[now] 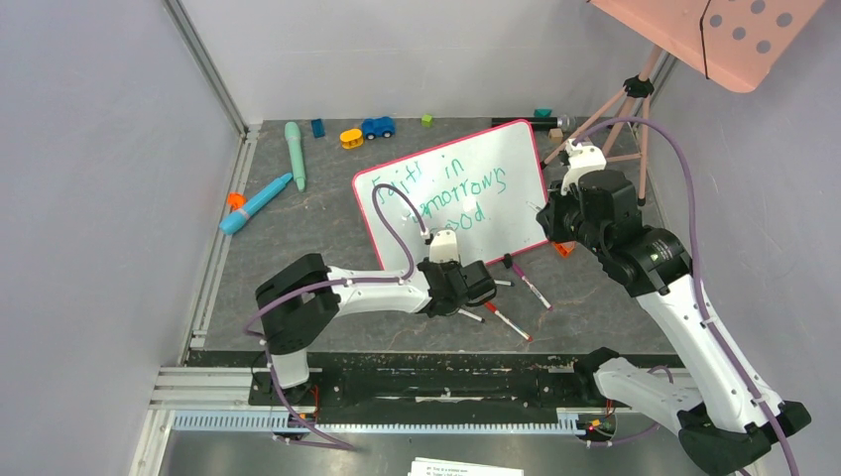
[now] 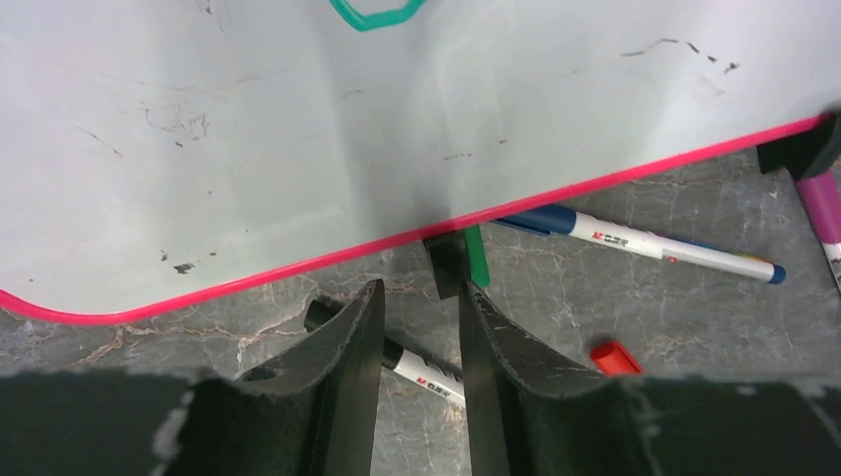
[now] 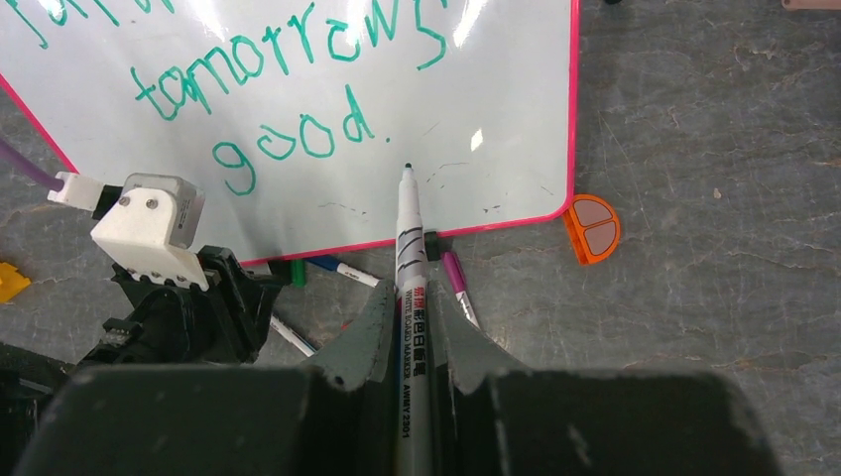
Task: Write a sentence on the whiteboard
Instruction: Move the whiteboard to the center of the board.
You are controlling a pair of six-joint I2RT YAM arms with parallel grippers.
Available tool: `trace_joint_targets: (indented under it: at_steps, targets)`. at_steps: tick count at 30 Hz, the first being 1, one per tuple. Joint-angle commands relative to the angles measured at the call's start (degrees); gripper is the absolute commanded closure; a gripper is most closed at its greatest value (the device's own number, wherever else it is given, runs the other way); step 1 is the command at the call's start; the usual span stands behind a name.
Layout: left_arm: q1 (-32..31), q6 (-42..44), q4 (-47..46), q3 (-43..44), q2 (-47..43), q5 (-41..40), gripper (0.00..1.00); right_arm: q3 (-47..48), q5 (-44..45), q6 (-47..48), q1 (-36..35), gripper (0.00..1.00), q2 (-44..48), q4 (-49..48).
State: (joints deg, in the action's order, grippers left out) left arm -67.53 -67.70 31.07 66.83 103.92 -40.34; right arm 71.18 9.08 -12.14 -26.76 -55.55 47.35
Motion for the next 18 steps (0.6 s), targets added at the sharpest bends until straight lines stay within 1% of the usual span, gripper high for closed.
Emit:
trace_joint_targets:
  at_steps: [1, 4, 6, 10, 18]
  targets:
    - [1.37, -1.57, -2.04, 1.73, 0.81, -2.13, 0.61, 2.48, 0.66, 0.58, 0.19, 1.00, -0.14, -1.30]
    - [2.18, -0.64, -3.43, 1.55, 1.33, -2.04, 0.65, 2.56, 0.84, 0.38, 0.16, 1.00, -0.15, -1.39]
    - [2.45, 1.07, -4.68, 1.73, 1.65, -2.92, 0.74, 2.61, 1.00, 0.22, 0.21, 1.00, -0.14, -1.38]
    - [3.94, 2.00, -4.91, 2.95, 3.02, -2.82, 0.86, 2.52, 1.34, -0.06, 0.21, 1.00, -0.15, -1.30]
    - [8.64, 5.48, -8.22, 2.85, 4.92, -1.99, 0.87, 2.73, 2.16, -0.34, 0.24, 1.00, -0.14, -0.95]
